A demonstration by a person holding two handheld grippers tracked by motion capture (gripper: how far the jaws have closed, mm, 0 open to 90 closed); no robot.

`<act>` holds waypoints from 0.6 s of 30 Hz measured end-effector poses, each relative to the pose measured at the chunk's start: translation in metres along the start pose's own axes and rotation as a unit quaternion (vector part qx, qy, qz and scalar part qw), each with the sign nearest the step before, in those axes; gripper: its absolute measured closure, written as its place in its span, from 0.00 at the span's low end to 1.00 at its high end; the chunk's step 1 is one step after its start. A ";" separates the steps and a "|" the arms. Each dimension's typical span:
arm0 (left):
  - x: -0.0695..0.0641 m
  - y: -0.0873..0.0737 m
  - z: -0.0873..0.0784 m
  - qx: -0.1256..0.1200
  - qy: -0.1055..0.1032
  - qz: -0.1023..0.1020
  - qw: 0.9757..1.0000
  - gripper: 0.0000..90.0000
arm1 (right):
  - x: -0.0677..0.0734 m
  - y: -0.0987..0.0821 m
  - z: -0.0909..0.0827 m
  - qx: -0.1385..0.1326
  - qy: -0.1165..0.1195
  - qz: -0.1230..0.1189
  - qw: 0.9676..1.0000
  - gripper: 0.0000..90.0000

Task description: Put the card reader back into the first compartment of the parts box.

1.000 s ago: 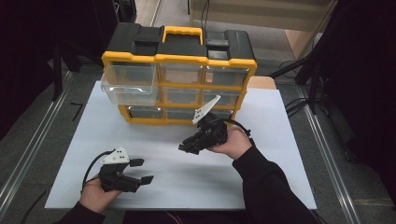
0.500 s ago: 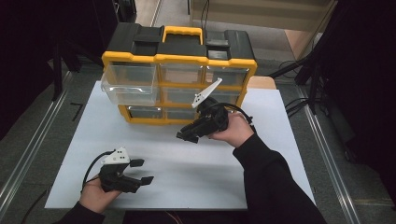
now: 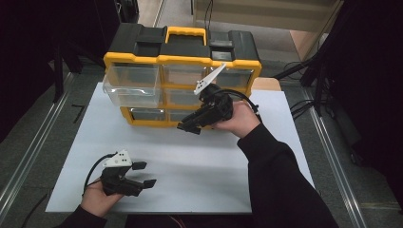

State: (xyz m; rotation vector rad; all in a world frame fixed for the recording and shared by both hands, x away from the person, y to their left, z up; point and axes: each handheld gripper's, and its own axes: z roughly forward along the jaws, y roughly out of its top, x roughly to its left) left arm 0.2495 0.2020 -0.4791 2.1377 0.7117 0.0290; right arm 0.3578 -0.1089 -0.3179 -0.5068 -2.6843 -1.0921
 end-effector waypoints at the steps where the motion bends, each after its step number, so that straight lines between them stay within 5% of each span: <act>1: 0.000 0.000 0.000 0.000 0.000 0.000 1.000 0.28 | 0.000 0.002 -0.002 0.001 0.002 0.002 1.000 0.80; 18: 0.000 0.000 0.000 -0.001 -0.001 0.001 1.000 0.28 | 0.005 0.037 -0.032 -0.016 -0.010 -0.012 1.000 0.80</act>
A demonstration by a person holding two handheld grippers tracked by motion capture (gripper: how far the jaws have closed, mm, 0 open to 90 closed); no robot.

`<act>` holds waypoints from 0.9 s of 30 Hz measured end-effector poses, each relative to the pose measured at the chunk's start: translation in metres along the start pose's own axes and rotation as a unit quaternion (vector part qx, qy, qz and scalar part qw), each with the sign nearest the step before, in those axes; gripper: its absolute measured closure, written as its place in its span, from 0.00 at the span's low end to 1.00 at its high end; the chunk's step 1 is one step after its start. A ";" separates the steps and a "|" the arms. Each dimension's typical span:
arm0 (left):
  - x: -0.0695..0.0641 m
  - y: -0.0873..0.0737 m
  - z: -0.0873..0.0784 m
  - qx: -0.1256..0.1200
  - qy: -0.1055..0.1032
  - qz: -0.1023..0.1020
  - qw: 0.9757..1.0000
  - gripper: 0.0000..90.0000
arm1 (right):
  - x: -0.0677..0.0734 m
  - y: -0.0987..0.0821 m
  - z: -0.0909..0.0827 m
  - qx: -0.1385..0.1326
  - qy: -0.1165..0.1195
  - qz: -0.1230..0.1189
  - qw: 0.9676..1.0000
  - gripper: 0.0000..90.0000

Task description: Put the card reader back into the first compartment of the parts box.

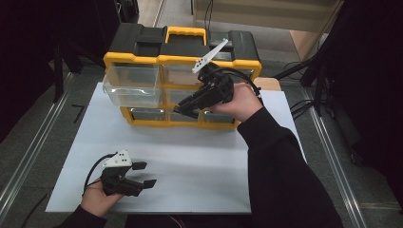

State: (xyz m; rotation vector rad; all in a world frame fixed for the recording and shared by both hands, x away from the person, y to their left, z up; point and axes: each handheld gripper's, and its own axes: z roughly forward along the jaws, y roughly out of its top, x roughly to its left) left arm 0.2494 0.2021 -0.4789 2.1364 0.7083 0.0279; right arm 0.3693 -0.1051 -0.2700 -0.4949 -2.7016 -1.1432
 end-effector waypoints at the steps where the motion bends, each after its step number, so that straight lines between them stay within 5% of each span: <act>1: 0.000 0.000 0.000 0.000 0.000 0.000 1.000 0.28 | 0.001 0.001 -0.001 0.000 0.000 0.001 1.000 0.79; 14: 0.000 0.000 0.000 -0.001 -0.002 0.000 1.000 0.28 | 0.005 0.030 -0.010 -0.009 -0.003 -0.019 1.000 0.80; 27: 0.000 0.000 0.000 -0.002 -0.003 0.000 1.000 0.28 | -0.001 0.052 -0.016 -0.021 -0.005 -0.012 1.000 0.80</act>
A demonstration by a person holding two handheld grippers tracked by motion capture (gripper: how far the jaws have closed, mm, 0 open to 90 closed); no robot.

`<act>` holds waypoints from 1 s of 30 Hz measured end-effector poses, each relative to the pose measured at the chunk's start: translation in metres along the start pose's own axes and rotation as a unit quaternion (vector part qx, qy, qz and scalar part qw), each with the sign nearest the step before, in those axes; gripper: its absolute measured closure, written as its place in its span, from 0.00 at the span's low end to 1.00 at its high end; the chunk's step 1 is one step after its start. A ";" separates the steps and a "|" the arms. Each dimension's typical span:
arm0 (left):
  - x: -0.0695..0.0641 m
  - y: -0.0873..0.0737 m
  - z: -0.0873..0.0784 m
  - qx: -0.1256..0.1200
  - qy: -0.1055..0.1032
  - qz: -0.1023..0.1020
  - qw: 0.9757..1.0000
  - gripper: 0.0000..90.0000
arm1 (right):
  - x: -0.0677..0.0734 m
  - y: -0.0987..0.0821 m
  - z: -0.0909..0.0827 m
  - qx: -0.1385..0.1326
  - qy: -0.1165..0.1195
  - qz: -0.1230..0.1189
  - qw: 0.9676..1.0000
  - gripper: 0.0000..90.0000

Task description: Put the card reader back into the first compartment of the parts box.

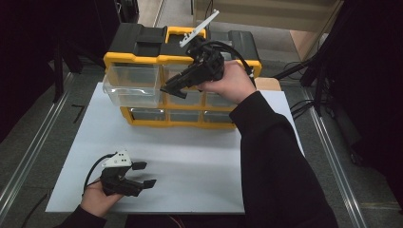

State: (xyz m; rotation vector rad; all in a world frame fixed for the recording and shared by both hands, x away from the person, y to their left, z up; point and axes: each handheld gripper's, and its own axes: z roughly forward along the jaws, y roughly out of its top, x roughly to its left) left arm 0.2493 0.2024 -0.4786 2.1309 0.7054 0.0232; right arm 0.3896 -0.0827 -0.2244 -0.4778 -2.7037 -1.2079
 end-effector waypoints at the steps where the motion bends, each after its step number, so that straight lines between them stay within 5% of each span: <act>1: 0.000 0.000 0.000 0.000 0.000 0.000 1.000 0.28 | -0.002 0.003 -0.001 -0.004 0.000 0.002 1.000 0.80; 11: 0.001 0.000 0.000 -0.003 -0.001 -0.003 1.000 0.28 | -0.011 0.025 -0.004 -0.013 -0.006 0.007 1.000 0.80; 30: 0.001 0.000 0.001 0.001 -0.003 -0.003 1.000 0.28 | -0.009 0.069 0.027 -0.017 -0.024 0.008 1.000 0.80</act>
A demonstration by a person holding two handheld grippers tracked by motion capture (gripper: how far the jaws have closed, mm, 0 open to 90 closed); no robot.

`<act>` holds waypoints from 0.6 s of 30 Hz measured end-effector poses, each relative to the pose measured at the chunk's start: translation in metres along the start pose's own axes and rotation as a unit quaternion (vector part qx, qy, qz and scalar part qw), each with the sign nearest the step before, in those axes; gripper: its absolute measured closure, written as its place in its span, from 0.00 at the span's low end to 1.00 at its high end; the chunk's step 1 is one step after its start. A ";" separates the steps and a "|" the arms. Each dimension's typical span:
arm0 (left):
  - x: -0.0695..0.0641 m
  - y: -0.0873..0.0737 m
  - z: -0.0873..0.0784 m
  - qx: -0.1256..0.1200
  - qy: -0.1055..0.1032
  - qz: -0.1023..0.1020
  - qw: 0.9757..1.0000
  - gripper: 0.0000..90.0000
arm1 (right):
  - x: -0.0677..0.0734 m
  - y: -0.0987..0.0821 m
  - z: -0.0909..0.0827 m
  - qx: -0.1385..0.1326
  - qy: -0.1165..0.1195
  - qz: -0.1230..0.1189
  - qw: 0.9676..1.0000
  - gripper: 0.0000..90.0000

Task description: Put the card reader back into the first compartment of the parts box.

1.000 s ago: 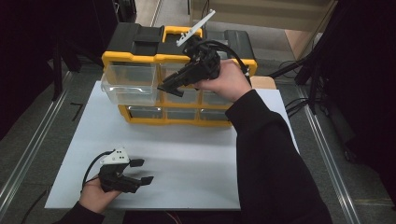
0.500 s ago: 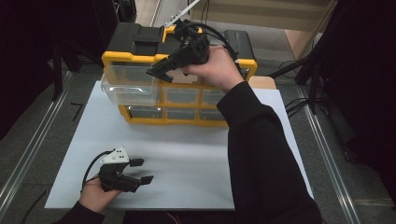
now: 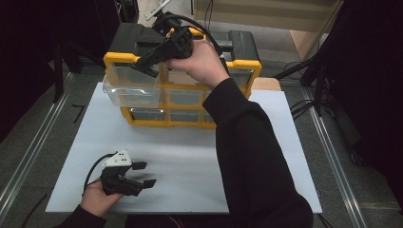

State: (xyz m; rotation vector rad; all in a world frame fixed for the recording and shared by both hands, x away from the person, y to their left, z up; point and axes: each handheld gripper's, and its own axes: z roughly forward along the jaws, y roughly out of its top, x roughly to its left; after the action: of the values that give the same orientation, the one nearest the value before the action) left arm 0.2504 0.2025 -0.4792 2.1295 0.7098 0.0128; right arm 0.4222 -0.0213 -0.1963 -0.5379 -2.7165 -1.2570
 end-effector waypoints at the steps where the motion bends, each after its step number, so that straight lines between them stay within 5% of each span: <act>1: 0.000 0.000 0.000 -0.001 -0.001 0.001 1.000 0.28 | 0.000 0.002 0.003 0.000 0.001 0.000 1.000 0.79; 18: -0.001 0.001 0.000 -0.003 -0.005 0.002 1.000 0.28 | 0.001 0.011 0.031 0.011 -0.008 0.000 1.000 0.79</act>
State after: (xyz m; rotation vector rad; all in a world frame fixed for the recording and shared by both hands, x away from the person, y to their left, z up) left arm 0.2505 0.2014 -0.4787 2.1240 0.7002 0.0065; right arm 0.4270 0.0087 -0.2086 -0.5477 -2.7398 -1.2253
